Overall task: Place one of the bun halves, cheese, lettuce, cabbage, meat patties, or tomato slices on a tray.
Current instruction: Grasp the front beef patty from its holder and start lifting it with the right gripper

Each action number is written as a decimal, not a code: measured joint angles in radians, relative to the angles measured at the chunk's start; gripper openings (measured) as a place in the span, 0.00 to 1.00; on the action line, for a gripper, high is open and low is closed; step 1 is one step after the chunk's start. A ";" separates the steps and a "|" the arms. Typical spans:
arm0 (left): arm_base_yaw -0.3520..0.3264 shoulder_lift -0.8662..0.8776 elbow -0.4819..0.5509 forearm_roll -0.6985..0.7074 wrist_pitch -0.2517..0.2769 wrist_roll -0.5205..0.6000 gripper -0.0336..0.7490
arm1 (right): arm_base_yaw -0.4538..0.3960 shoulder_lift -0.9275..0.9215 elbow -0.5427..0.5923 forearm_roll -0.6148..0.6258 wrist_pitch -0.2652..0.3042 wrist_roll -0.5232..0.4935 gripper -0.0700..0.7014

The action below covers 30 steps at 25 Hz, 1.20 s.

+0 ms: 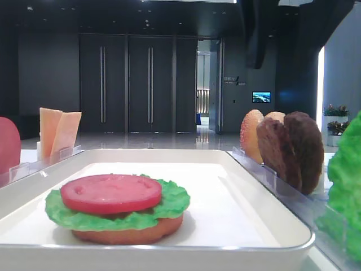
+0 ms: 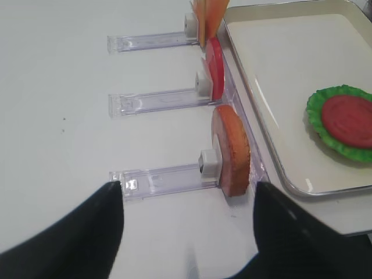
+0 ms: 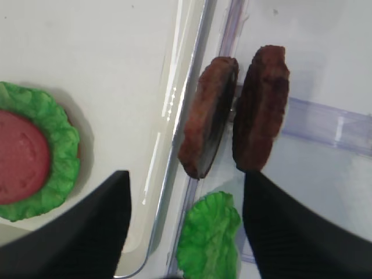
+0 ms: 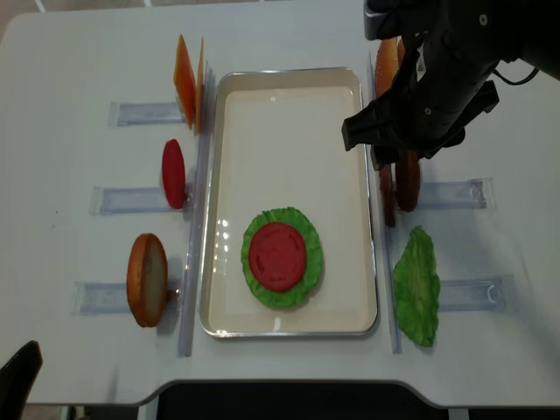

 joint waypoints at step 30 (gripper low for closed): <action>0.000 0.000 0.000 0.000 0.000 0.000 0.73 | 0.000 0.192 -0.093 0.007 -0.005 0.032 0.62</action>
